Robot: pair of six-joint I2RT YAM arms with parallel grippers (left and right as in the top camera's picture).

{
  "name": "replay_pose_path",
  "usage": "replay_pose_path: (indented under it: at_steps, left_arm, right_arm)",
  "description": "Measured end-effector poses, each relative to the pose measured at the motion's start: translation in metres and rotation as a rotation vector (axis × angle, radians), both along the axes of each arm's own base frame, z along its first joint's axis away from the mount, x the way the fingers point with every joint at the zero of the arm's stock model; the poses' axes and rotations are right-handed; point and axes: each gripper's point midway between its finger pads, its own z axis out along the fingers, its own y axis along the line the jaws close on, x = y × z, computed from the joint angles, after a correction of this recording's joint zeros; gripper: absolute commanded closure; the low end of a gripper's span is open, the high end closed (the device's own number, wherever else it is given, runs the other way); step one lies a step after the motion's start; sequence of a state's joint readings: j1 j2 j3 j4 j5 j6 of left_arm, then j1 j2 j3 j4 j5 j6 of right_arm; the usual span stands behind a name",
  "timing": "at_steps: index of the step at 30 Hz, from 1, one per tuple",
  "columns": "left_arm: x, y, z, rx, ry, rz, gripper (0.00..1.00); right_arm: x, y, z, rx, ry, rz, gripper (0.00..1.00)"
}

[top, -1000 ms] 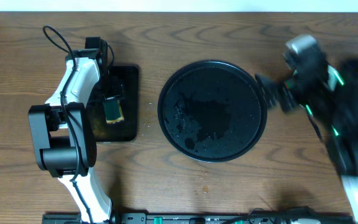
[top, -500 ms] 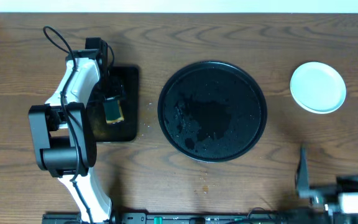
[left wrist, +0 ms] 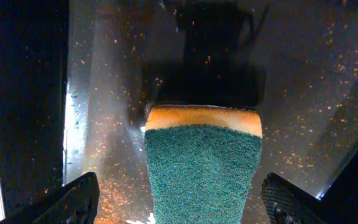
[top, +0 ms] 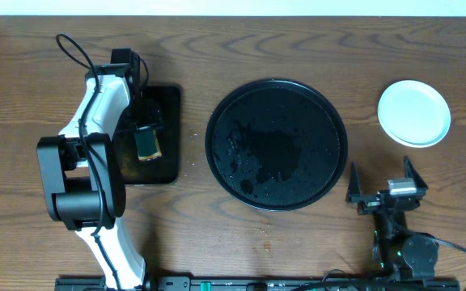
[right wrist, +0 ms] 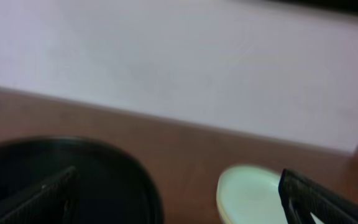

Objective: Clean dirty plates on tray and stack at the side

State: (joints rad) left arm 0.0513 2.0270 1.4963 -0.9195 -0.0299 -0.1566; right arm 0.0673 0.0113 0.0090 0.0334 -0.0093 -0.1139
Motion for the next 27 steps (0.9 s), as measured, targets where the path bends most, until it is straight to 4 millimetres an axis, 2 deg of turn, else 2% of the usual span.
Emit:
replay_pose_path:
  at_steps: [2,3,27]
  left_arm:
    - [0.000,0.000,0.000,0.000,0.000,0.000,0.16]
    - [0.000,0.000,0.000,0.000,0.000,0.000,0.16]
    - [0.000,0.000,0.000,0.000,0.000,0.000,0.16]
  right_arm:
    - [0.000,-0.003,-0.025,-0.003,0.101,-0.016,0.01]
    - [0.000,-0.003,-0.027,-0.004,0.109,-0.019,0.01]
    - [0.000,-0.006,-0.026,-0.007,0.105,-0.032,0.01]
